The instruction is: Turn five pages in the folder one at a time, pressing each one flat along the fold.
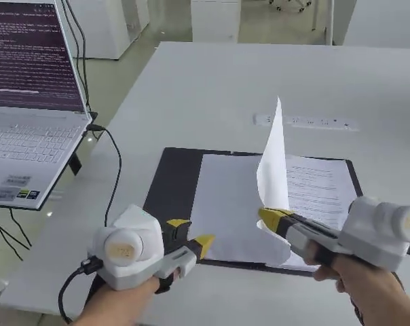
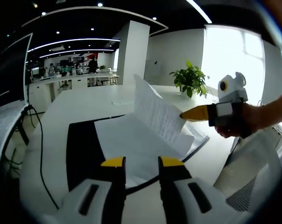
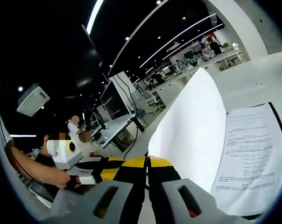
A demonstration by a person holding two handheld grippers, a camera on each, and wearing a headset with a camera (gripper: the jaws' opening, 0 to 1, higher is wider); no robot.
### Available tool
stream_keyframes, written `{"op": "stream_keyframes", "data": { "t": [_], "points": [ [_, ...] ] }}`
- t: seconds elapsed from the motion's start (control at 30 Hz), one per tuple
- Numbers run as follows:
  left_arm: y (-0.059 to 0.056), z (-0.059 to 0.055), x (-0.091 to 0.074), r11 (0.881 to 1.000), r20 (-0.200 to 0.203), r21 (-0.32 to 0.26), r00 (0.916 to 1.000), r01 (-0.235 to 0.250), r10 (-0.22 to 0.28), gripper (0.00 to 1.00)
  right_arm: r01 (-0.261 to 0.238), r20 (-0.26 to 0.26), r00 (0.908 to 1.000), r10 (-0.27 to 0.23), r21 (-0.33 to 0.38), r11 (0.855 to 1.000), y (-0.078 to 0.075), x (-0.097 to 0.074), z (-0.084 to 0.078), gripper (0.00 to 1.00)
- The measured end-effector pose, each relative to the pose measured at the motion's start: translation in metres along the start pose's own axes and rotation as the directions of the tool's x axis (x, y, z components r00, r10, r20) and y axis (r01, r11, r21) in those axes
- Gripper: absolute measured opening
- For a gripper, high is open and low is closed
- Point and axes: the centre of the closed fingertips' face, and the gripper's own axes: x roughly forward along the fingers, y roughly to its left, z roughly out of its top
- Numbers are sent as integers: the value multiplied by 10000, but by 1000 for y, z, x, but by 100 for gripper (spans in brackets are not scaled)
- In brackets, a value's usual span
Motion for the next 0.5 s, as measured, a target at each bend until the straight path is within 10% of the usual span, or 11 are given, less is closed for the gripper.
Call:
{"op": "stream_keyframes", "data": {
  "t": [0.5],
  "points": [
    [18, -10, -15, 9991, -79, -264, 9994, -339, 337, 25, -324, -1649, 9858, 313, -38, 9995, 4, 59, -50, 0]
  ]
}}
